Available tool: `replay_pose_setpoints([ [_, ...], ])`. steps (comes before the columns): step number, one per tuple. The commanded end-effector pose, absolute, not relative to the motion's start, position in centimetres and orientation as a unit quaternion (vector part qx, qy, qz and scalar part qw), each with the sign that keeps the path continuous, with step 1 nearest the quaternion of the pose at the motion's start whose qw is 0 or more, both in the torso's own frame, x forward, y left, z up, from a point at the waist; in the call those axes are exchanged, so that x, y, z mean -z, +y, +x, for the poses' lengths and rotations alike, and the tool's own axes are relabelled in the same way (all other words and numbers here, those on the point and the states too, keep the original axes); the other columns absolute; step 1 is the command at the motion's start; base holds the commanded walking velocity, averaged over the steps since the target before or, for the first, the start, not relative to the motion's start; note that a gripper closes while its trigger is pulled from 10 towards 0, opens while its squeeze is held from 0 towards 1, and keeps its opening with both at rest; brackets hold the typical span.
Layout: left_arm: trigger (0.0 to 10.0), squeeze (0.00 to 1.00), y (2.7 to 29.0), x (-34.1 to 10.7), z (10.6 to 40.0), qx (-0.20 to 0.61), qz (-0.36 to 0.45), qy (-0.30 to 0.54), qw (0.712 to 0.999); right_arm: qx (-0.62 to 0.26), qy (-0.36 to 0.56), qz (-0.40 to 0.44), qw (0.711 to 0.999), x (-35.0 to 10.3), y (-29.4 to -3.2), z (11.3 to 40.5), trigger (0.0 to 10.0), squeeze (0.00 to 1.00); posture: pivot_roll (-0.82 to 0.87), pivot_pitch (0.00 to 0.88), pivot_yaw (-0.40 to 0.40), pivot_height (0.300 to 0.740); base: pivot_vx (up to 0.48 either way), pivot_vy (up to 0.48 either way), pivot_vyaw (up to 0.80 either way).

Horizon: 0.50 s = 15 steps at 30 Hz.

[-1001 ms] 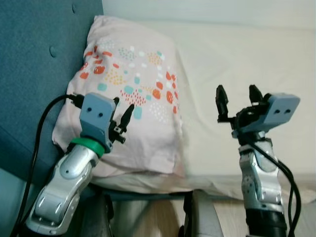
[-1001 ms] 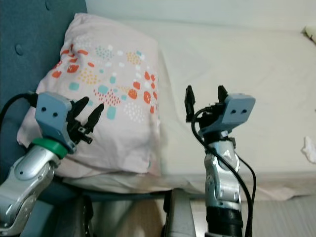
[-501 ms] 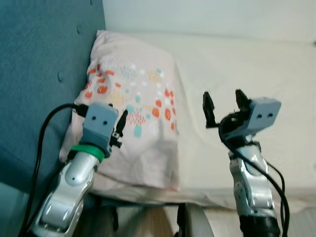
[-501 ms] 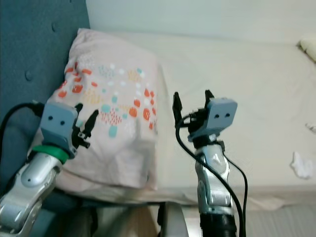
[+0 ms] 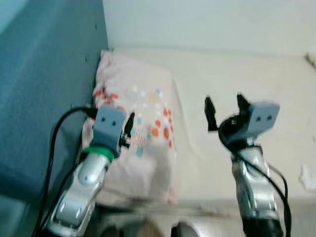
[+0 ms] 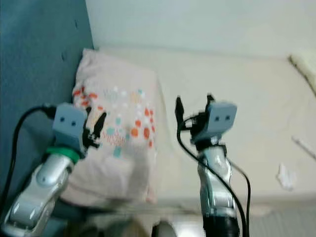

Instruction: Clean up the room

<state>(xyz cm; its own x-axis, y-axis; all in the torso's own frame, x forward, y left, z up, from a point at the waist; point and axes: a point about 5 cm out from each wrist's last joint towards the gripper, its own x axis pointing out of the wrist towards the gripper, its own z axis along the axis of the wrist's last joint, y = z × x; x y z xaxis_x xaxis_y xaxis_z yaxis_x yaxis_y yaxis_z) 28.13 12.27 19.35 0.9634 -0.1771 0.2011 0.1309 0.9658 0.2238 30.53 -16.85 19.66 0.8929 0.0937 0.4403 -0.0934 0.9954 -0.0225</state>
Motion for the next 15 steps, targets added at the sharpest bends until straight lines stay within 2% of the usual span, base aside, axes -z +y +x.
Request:
replay_pose_setpoints([
  [1,10.0,0.0,12.0,-18.9,28.1,0.084,0.112,-0.105,0.985,-0.039,-0.214,-0.006,0.976,-18.9,-17.3,30.4,10.0,0.0,0.07,0.103,-0.077,0.713,0.0,0.0,0.0],
  [6,10.0,0.0,12.0,-18.8,28.0,0.08,0.109,-0.108,0.985,-0.042,-0.207,-0.005,0.977,-18.5,-17.2,30.5,10.0,0.0,0.07,0.1,-0.083,0.737,0.0,0.0,0.0],
  [13,10.0,0.0,12.0,-18.5,27.9,0.077,0.109,-0.106,0.985,-0.048,-0.191,0.002,0.98,-17.8,-17.0,30.6,10.0,0.0,0.08,0.1,-0.086,0.74,0.0,0.0,0.0],
  [15,10.0,0.0,11.9,-17.9,27.9,0.072,0.098,-0.096,0.988,-0.056,-0.155,0.02,0.986,-16.0,-16.8,30.5,10.0,0.0,0.08,0.1,-0.086,0.74,0.0,0.0,0.0],
])
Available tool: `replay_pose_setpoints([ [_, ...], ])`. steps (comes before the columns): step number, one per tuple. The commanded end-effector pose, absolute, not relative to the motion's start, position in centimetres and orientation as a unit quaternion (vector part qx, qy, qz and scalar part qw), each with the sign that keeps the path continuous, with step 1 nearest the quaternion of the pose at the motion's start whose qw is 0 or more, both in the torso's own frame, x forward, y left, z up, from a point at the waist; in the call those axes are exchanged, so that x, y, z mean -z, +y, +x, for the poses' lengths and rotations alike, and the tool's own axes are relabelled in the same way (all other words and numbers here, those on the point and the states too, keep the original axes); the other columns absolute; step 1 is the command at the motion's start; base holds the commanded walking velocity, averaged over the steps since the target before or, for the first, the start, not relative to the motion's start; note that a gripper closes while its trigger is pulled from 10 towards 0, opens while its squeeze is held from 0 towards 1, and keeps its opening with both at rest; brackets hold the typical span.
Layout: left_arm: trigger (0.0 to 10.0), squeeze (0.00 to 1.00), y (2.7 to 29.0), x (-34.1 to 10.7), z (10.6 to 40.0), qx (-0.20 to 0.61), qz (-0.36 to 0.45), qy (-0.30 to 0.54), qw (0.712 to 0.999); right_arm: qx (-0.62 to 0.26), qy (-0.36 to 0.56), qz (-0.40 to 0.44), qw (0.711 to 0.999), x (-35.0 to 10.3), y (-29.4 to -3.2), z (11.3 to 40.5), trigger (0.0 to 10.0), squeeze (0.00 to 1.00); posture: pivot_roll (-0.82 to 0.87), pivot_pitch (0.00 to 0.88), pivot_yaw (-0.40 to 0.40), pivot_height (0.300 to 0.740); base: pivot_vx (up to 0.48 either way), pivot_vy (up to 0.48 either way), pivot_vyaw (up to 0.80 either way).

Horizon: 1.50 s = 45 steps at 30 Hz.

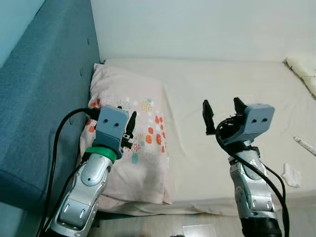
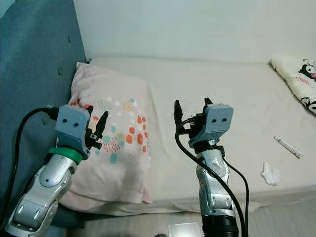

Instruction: Clean up the room

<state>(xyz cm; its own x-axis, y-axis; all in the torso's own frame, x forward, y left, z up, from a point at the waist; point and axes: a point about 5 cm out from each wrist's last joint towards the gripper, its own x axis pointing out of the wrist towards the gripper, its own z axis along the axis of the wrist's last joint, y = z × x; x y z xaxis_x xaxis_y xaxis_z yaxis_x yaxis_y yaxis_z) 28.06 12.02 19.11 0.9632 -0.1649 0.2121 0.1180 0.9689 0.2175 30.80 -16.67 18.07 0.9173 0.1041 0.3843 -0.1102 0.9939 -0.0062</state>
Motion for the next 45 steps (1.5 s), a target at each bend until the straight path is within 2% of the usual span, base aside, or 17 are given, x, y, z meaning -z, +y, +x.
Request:
replay_pose_setpoints([
  [1,10.0,0.0,11.9,-17.7,27.8,0.071,0.094,-0.091,0.989,-0.057,-0.137,0.032,0.988,-15.2,-16.7,30.4,10.0,0.0,0.08,0.1,-0.086,0.74,0.0,0.0,0.0],
  [5,10.0,0.0,12.2,-15.3,27.7,0.056,0.063,-0.044,0.995,-0.039,-0.025,0.136,0.99,-10.1,-16.2,29.9,10.0,0.0,0.09,0.084,-0.066,0.74,0.0,0.0,0.0],
  [8,10.0,0.0,12.4,-14.5,27.6,0.046,0.043,-0.024,0.998,-0.044,-0.007,0.155,0.987,-9.1,-15.9,29.7,10.0,0.0,0.09,0.084,-0.066,0.74,0.0,0.0,0.0],
  [9,10.0,0.0,12.5,-13.8,27.4,0.042,0.041,-0.011,0.998,-0.048,0.013,0.166,0.985,-7.9,-15.4,29.4,10.0,0.0,0.08,0.074,-0.032,0.74,0.0,0.0,0.0],
  [11,10.0,0.0,12.5,-13.4,27.0,0.046,0.051,-0.008,0.998,-0.051,0.025,0.164,0.985,-7.1,-15.1,29.2,10.0,0.0,0.08,0.069,-0.027,0.74,0.0,0.0,0.0],
  [13,10.0,0.0,12.4,-12.9,26.2,0.063,0.112,-0.029,0.991,-0.05,0.029,0.15,0.987,-6.5,-14.7,29.0,10.0,0.0,0.09,0.041,-0.039,0.74,0.0,0.0,0.0],
  [16,10.0,0.0,12.5,-12.8,25.9,0.065,0.132,-0.036,0.989,-0.05,0.026,0.139,0.989,-6.6,-14.7,29.0,10.0,0.0,0.09,0.041,-0.039,0.74,0.0,0.0,0.0],
  [19,10.0,0.0,12.8,-11.3,26.1,0.05,0.182,-0.032,0.981,-0.079,0.013,0.101,0.992,-6.9,-13.7,29.5,10.0,0.0,0.16,0.025,-0.119,0.74,0.0,0.0,0.0],
  [23,10.0,0.0,13.1,-10.9,26.2,0.041,0.192,-0.03,0.98,-0.089,0.006,0.086,0.992,-7.1,-13.5,29.8,10.0,0.0,0.16,0.025,-0.127,0.74,0.0,0.0,0.0],
  [24,10.0,0.0,13.3,-10.5,26.7,0.026,0.217,-0.035,0.975,-0.094,-0.001,0.081,0.992,-7.5,-13.3,30.3,10.0,0.0,0.19,0.024,-0.16,0.74,0.0,0.0,0.0],
  [25,10.0,0.0,13.3,-10.5,26.7,0.026,0.217,-0.035,0.975,-0.094,-0.001,0.081,0.992,-7.5,-13.3,30.3,10.0,0.0,0.19,0.024,-0.16,0.74,0.0,0.0,0.0],
  [26,10.0,0.16,13.5,-10.1,27.2,0.01,0.228,-0.036,0.973,-0.101,-0.008,0.071,0.992,-7.9,-13.2,30.8,10.0,0.0,0.2,0.021,-0.167,0.74,0.0,0.0,0.0],
  [28,10.0,0.16,13.9,-9.4,27.8,-0.01,0.243,-0.034,0.969,-0.113,-0.018,0.049,0.992,-8.2,-13.2,31.4,10.0,0.0,0.2,0.014,-0.163,0.74,0.0,0.0,0.0],
  [35,10.0,0.19,14.7,-9.0,28.9,-0.025,0.213,-0.012,0.977,-0.115,-0.022,0.036,0.992,-8.1,-13.4,31.6,10.0,0.0,0.19,0.007,-0.132,0.74,0.0,0.0,0.0],
  [45,10.0,0.18,13.8,-11.2,30.5,0.002,0.168,-0.055,0.984,-0.111,-0.05,0.036,0.992,-8.5,-12.8,31.9,10.0,0.0,0.17,0.014,-0.071,0.74,0.0,0.0,0.0],
])
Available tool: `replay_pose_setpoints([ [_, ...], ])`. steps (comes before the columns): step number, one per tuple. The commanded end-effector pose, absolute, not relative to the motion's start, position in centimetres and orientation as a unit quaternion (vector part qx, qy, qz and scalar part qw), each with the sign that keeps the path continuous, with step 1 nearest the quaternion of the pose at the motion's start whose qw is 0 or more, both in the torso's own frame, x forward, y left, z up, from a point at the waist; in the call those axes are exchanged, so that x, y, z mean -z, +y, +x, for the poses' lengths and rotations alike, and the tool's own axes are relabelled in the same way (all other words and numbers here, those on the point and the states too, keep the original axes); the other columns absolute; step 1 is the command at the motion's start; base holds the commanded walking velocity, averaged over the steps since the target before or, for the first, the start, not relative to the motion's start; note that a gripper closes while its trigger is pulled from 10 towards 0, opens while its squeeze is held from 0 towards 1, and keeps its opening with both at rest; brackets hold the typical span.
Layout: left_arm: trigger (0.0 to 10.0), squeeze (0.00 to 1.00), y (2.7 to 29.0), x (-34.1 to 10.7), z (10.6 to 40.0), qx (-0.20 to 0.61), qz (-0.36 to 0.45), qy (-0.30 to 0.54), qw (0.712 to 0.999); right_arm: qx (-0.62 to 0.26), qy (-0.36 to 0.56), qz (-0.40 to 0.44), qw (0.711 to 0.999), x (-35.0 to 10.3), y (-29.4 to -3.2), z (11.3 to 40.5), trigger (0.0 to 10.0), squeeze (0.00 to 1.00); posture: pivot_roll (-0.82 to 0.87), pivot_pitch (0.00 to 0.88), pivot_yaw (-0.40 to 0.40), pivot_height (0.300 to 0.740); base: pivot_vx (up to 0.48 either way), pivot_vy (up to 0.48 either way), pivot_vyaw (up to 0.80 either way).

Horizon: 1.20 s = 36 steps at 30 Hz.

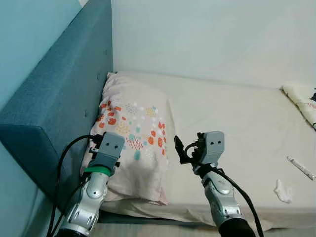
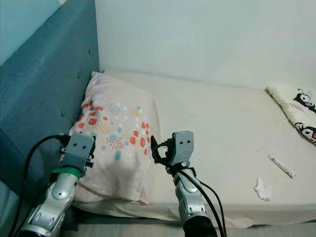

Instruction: Clean up the room

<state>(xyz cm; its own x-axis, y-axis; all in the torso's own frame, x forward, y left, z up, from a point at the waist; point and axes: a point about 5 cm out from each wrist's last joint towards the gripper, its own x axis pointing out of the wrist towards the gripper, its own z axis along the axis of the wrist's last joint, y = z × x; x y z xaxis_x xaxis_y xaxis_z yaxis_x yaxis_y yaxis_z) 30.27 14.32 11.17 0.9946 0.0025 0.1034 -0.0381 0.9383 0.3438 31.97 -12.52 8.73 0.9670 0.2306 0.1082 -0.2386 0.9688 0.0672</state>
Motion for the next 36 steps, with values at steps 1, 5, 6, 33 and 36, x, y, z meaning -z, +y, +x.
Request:
replay_pose_setpoints([
  [1,10.0,0.18,13.8,-11.29,30.65,0.004,0.169,-0.058,0.984,-0.111,-0.054,0.036,0.992,-8.61,-12.7,32.01,10.0,0.0,0.17,0.014,-0.071,0.74,0.0,0.0,0.0],
  [5,10.0,0.18,13.69,-11.49,30.91,0.006,0.169,-0.062,0.984,-0.111,-0.058,0.037,0.991,-8.75,-12.63,32.1,10.0,0.0,0.17,0.015,-0.071,0.74,0.0,0.0,0.0],
  [6,10.0,0.18,13.69,-11.62,31.02,0.006,0.167,-0.065,0.984,-0.111,-0.059,0.037,0.991,-8.79,-12.63,32.13,10.0,0.0,0.17,0.014,-0.073,0.74,0.0,0.0,0.0],
  [33,10.0,0.18,12.91,-11.64,30.44,0.025,0.162,-0.078,0.983,-0.113,-0.057,0.033,0.991,-8.23,-12.84,32.06,10.0,0.0,0.17,0.026,-0.071,0.74,-0.201,0.0,0.0],
  [36,10.0,0.18,12.9,-11.63,30.4,0.026,0.162,-0.078,0.983,-0.113,-0.057,0.033,0.991,-8.18,-12.8,32.02,10.0,0.0,0.17,0.026,-0.071,0.74,-0.319,0.0,0.0],
])
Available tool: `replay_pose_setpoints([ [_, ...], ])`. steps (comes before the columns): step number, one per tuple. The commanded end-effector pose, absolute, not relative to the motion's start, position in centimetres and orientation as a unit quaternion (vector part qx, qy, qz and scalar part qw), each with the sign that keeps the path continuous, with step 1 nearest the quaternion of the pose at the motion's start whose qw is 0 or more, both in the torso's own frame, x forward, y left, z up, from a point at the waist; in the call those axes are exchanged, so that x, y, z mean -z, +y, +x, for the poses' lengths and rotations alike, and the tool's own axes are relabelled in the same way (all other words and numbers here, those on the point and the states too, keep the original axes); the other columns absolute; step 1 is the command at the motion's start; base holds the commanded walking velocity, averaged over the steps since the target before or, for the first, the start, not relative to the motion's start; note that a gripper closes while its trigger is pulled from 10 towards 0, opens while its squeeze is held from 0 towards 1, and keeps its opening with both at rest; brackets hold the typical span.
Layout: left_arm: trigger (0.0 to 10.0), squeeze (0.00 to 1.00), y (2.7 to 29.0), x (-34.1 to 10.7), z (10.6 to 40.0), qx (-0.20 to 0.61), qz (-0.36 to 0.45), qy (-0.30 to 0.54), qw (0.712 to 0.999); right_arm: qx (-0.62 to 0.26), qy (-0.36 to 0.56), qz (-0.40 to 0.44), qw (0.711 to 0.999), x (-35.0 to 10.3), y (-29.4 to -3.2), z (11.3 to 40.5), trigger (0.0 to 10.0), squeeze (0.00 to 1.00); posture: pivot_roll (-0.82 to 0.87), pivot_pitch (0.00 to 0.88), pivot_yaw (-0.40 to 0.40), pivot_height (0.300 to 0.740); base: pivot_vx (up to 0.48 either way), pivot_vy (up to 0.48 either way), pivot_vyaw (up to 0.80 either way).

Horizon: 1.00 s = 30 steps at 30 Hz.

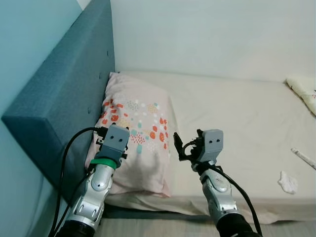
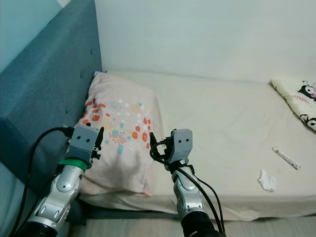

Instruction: Clean up the room

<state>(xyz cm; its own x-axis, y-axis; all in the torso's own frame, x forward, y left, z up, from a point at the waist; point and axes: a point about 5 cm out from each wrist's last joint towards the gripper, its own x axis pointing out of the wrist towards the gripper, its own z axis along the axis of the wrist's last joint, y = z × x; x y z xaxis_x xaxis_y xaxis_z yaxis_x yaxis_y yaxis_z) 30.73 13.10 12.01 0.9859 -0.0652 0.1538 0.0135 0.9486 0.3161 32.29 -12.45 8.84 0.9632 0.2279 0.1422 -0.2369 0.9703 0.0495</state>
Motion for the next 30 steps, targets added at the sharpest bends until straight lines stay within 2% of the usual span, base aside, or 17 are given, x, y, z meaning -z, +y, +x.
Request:
replay_pose_setpoints([
  [1,10.0,0.18,12.9,-11.6,30.4,0.027,0.163,-0.078,0.983,-0.113,-0.057,0.033,0.991,-8.1,-12.8,32.0,10.0,0.0,0.17,0.026,-0.071,0.74,-0.319,0.0,0.0],
  [25,10.0,0.18,12.7,-11.6,30.4,0.032,0.162,-0.077,0.983,-0.116,-0.047,0.035,0.991,-7.7,-12.5,31.8,10.0,0.0,0.17,0.027,-0.071,0.74,-0.315,0.0,0.0],
  [28,10.0,0.18,12.6,-11.3,30.4,0.038,0.156,-0.064,0.985,-0.111,-0.037,0.043,0.992,-7.4,-12.6,31.8,10.0,0.0,0.17,0.027,-0.071,0.74,0.0,0.0,0.0],
  [30,10.0,0.13,12.2,-10.7,30.4,0.055,0.132,-0.025,0.989,-0.098,-0.022,0.05,0.994,-7.1,-12.9,31.9,10.0,0.0,0.16,0.028,-0.069,0.74,0.0,0.0,-0.24],
])
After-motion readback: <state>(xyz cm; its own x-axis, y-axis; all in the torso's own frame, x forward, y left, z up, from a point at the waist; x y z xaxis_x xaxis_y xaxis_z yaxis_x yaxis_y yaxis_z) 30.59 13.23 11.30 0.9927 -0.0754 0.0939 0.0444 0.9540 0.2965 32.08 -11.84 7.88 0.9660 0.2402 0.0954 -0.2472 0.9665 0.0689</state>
